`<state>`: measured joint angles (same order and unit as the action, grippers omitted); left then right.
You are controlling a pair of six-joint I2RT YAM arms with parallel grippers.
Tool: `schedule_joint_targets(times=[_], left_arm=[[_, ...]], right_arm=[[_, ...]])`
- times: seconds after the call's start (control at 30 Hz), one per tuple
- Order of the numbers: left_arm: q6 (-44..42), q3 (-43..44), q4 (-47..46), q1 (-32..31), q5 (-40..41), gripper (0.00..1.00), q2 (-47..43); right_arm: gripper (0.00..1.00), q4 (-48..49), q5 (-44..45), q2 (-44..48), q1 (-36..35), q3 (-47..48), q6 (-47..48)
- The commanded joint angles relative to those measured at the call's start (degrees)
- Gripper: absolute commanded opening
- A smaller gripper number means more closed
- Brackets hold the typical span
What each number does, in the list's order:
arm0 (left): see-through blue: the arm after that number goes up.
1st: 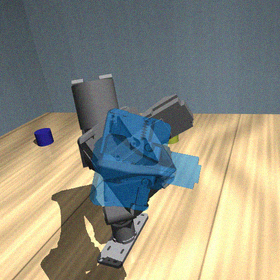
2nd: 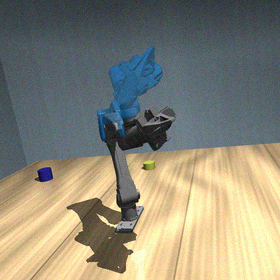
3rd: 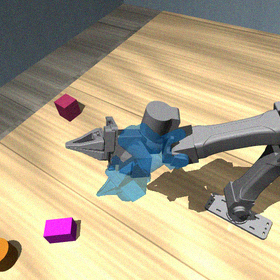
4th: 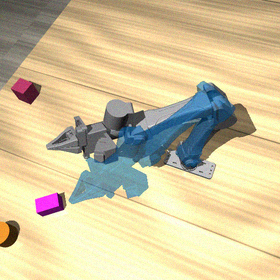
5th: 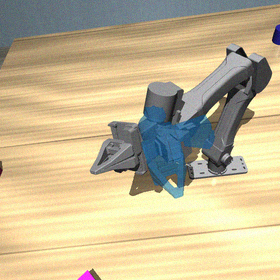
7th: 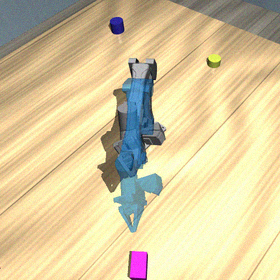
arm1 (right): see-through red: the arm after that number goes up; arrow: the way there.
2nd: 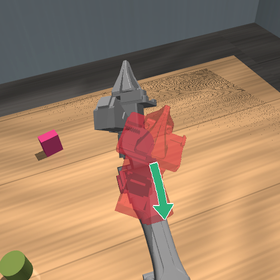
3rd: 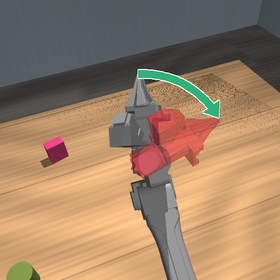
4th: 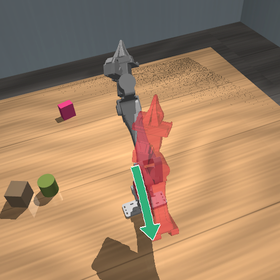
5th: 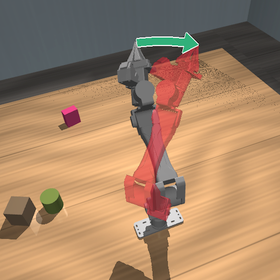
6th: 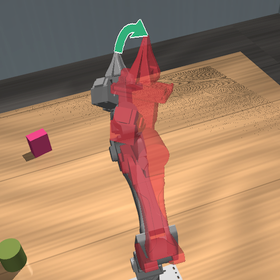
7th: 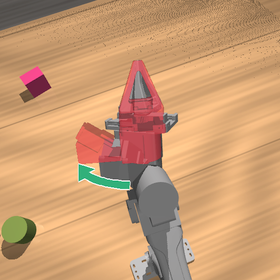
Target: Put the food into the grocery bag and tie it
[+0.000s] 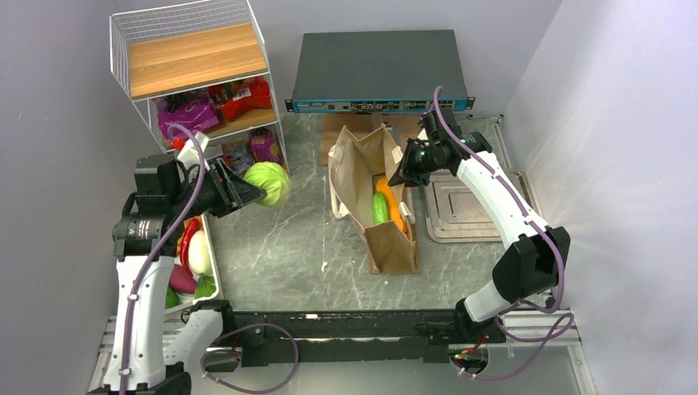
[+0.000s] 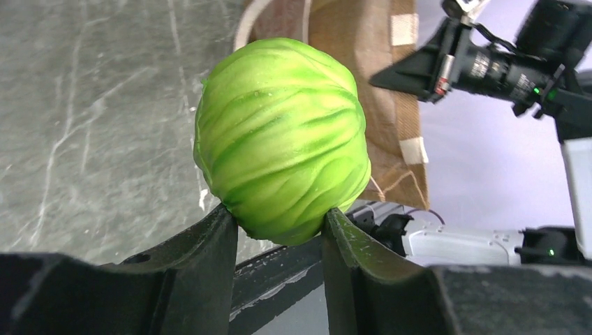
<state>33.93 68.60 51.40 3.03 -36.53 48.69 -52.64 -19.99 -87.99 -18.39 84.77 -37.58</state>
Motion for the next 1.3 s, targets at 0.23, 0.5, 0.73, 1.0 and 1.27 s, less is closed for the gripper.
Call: schedule_joint_targets(times=[0.23,0.5,0.73,1.0,1.27], left_arm=[[3.6,7.8,-13.1,-13.8,2.5,0.00,7.4],[5.8,13.3,-18.6,-25.6,7.6,0.00,17.0],[5.9,19.8,-18.6,-31.1,11.0,0.00,25.2],[4.7,24.2,-15.6,-32.1,11.5,0.00,30.6],[4.7,24.9,-15.3,-33.7,12.0,0.00,33.5]], right_arm=[[0.00,-1.9,1.9,2.5,0.0,3.9,0.3],[0.00,-4.4,3.2,1.8,0.0,7.1,2.0],[0.00,-5.6,4.2,1.5,0.0,8.2,3.5],[0.00,-5.7,3.5,1.1,-0.1,8.5,3.9],[0.00,-5.9,4.1,1.3,-0.1,8.6,4.2]])
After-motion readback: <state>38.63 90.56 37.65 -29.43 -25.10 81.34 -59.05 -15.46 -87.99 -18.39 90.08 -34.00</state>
